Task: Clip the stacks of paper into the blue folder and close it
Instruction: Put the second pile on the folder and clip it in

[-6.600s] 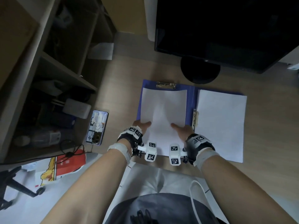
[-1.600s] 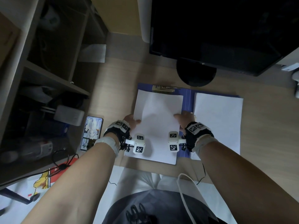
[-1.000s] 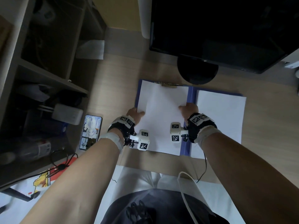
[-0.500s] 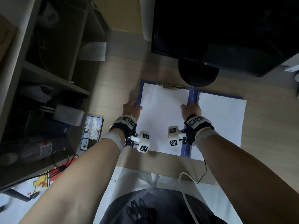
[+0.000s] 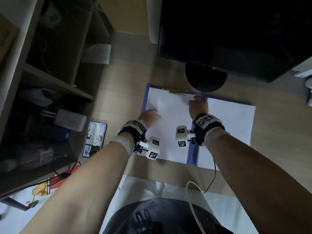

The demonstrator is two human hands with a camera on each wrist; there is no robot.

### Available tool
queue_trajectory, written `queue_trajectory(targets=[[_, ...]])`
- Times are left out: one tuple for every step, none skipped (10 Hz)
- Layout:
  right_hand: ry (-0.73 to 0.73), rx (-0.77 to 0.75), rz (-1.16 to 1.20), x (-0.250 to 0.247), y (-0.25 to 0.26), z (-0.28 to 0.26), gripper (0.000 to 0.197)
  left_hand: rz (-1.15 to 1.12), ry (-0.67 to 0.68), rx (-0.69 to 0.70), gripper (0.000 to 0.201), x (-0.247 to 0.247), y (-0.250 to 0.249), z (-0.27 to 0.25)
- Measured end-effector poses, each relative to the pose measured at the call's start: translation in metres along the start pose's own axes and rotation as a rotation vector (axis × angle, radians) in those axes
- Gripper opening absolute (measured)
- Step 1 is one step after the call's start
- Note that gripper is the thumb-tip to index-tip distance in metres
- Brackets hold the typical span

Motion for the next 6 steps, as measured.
queue_trajectory(targets=[[0.053,0.007,0.002,0.004,0.017,0.013,0.045,0.013,0.017,-0.014,0.050,0.000,-0.001,0.011],[0.083,0.021,-0.045,0.006,0.021,0.018,0.041,-0.008,0.016,-0.068,0.049,0.001,-0.002,0.015],[0.085,0.041,-0.029,0.010,0.023,0.019,0.040,0.088,-0.020,-0.019,0.053,-0.001,-0.002,0.018],[0.097,-0.015,0.049,0.018,0.024,0.020,0.039,0.043,0.061,-0.042,0.052,0.000,0.004,0.020],[0.048,-0.173,0.197,0.018,0.037,0.010,0.041,0.034,0.044,-0.051,0.054,-0.002,0.004,0.018],[0.138,-0.319,0.106,0.035,0.050,0.003,0.049,0.031,0.031,-0.046,0.052,-0.001,0.003,0.016]])
Point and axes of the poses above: each hand's wrist, its own z-axis towards the middle knuckle, its own x-axis out of the palm, y = z × x, the point moved 4 cm from there along z, towards the middle knuckle, and after that the axes turned 5 degrees about -y, right-handed, at the moved point
